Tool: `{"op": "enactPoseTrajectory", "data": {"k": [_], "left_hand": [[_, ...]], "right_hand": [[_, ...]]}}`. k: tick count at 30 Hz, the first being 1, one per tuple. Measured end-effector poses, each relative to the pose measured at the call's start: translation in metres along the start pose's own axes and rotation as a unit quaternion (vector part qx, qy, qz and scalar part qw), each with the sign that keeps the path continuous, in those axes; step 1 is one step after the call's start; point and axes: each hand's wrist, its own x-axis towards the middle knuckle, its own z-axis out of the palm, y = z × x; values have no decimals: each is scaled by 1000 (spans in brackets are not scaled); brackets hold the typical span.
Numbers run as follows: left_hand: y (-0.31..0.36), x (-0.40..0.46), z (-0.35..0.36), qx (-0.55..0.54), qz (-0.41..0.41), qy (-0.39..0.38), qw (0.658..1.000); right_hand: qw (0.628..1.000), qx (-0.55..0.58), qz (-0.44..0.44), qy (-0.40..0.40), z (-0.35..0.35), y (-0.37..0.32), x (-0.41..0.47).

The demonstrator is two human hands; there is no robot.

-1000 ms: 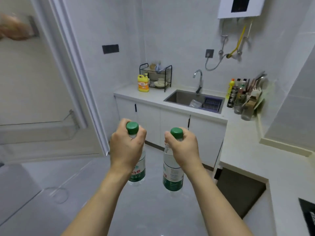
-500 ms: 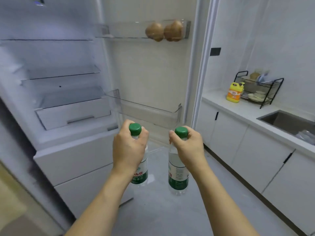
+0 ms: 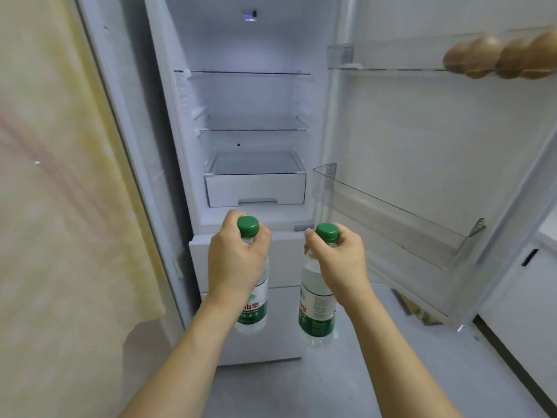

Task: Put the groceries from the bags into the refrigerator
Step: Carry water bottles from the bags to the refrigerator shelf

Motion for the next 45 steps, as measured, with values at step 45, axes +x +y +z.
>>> {"op": "enactPoseTrajectory", "data": {"k": [45], "left_hand": [[-151,274,33,10,-19,74,997]], "right_hand": [[996,66,-13,-51,208,32,261]]}}
